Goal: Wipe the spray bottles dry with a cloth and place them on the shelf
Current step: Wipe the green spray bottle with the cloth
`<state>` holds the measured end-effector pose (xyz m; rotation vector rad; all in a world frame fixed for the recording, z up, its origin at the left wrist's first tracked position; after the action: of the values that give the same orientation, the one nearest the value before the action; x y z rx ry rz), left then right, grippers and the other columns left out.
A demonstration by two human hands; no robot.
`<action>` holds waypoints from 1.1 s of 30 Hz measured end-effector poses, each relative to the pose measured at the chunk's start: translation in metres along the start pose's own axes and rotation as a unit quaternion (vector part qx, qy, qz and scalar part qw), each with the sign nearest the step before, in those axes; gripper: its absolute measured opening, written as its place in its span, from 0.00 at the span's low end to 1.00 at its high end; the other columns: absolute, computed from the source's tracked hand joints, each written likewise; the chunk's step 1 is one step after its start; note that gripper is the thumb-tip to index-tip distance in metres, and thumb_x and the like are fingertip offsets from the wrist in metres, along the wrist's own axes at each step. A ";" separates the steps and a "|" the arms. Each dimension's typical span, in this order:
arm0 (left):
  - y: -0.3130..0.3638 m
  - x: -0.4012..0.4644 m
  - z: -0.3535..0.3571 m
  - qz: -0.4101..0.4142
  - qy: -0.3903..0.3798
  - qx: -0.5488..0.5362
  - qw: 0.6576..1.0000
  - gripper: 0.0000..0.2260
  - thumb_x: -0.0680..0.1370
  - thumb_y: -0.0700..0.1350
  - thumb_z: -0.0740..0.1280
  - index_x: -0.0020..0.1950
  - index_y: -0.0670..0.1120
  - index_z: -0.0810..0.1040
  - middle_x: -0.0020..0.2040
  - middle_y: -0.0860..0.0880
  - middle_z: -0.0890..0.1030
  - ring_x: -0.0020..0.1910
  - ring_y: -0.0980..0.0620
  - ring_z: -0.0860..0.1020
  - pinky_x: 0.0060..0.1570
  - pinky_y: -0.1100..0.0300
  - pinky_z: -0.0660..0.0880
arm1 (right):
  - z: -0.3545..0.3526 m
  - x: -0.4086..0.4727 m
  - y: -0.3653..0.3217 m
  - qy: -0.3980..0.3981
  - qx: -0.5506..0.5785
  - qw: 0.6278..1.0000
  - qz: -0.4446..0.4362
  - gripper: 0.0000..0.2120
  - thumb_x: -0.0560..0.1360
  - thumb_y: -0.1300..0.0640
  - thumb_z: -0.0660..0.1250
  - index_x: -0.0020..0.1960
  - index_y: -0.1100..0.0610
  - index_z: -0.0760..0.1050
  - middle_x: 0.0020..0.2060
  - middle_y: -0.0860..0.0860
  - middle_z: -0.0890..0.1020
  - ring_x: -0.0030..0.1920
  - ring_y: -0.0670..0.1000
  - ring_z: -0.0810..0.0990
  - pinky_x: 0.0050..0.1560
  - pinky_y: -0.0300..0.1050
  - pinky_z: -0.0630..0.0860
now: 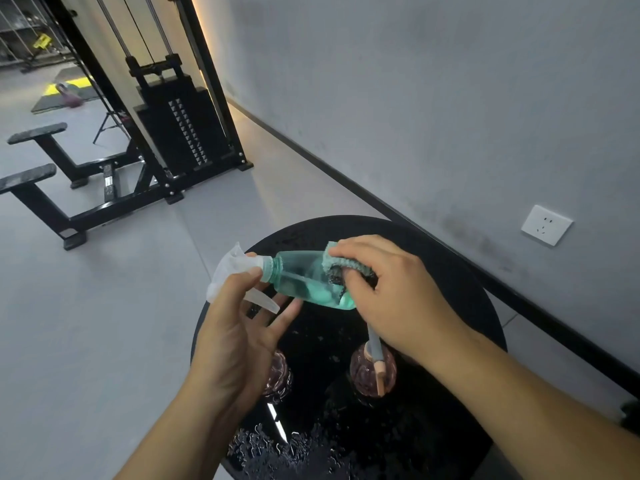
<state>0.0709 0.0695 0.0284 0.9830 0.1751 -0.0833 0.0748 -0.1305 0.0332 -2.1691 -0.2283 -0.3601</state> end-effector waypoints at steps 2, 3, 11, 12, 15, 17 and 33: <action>0.002 -0.001 0.000 -0.003 0.016 0.000 1.000 0.25 0.75 0.49 0.73 0.71 0.44 0.77 0.66 0.41 0.84 0.65 0.39 0.84 0.57 0.47 0.84 | -0.003 0.000 0.005 0.017 0.023 0.999 0.019 0.16 0.81 0.63 0.66 0.64 0.48 0.82 0.60 0.36 0.79 0.61 0.35 0.76 0.61 0.34 0.77; 0.002 -0.002 0.002 -0.004 0.022 0.000 1.000 0.27 0.75 0.50 0.73 0.73 0.44 0.76 0.67 0.40 0.83 0.65 0.38 0.84 0.58 0.45 0.84 | -0.003 0.000 0.006 0.021 0.035 0.999 0.025 0.16 0.80 0.63 0.67 0.63 0.48 0.82 0.59 0.37 0.80 0.61 0.34 0.76 0.60 0.32 0.77; 0.005 -0.001 0.005 0.015 0.039 0.017 0.999 0.18 0.85 0.55 0.64 0.70 0.46 0.79 0.65 0.41 0.85 0.63 0.39 0.85 0.67 0.41 0.77 | -0.004 -0.005 0.005 0.032 0.099 0.994 0.035 0.16 0.79 0.63 0.70 0.61 0.47 0.84 0.58 0.36 0.80 0.61 0.35 0.77 0.52 0.30 0.78; 0.005 0.000 0.005 0.016 0.035 0.021 0.999 0.18 0.86 0.55 0.64 0.70 0.46 0.79 0.65 0.41 0.85 0.64 0.39 0.85 0.67 0.42 0.77 | -0.003 -0.005 0.005 0.033 0.100 0.994 0.035 0.16 0.79 0.63 0.70 0.60 0.46 0.84 0.58 0.35 0.80 0.61 0.35 0.77 0.52 0.30 0.79; 0.005 0.000 0.005 0.009 0.023 0.015 1.000 0.17 0.86 0.53 0.64 0.71 0.45 0.79 0.67 0.42 0.85 0.66 0.40 0.84 0.68 0.44 0.79 | -0.004 -0.006 0.006 0.046 0.125 0.990 0.048 0.16 0.78 0.63 0.71 0.59 0.45 0.85 0.57 0.35 0.81 0.61 0.35 0.78 0.51 0.30 0.79; 0.005 0.000 0.003 0.003 0.019 -0.013 1.000 0.14 0.85 0.51 0.65 0.67 0.47 0.80 0.69 0.40 0.83 0.68 0.41 0.83 0.71 0.44 0.77 | -0.005 -0.005 0.005 0.056 0.143 0.987 0.053 0.15 0.78 0.63 0.72 0.58 0.45 0.85 0.57 0.36 0.81 0.60 0.35 0.78 0.51 0.31 0.80; 0.003 0.007 -0.001 0.014 0.027 -0.003 1.000 0.14 0.80 0.53 0.72 0.62 0.49 0.81 0.63 0.43 0.86 0.64 0.43 0.85 0.57 0.50 0.85 | -0.001 -0.008 0.003 0.069 0.104 0.992 0.016 0.15 0.78 0.63 0.73 0.61 0.49 0.84 0.56 0.37 0.81 0.60 0.37 0.79 0.54 0.34 0.80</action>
<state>0.0780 0.0717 0.0292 0.9829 0.2102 -0.0310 0.0675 -0.1334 0.0288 -1.9313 -0.1475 -0.4463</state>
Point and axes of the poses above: each hand's wrist, its own x-axis towards the middle knuckle, its own z-axis out of the palm, y = z × x, the point moved 1 cm from there along x, towards the middle knuckle
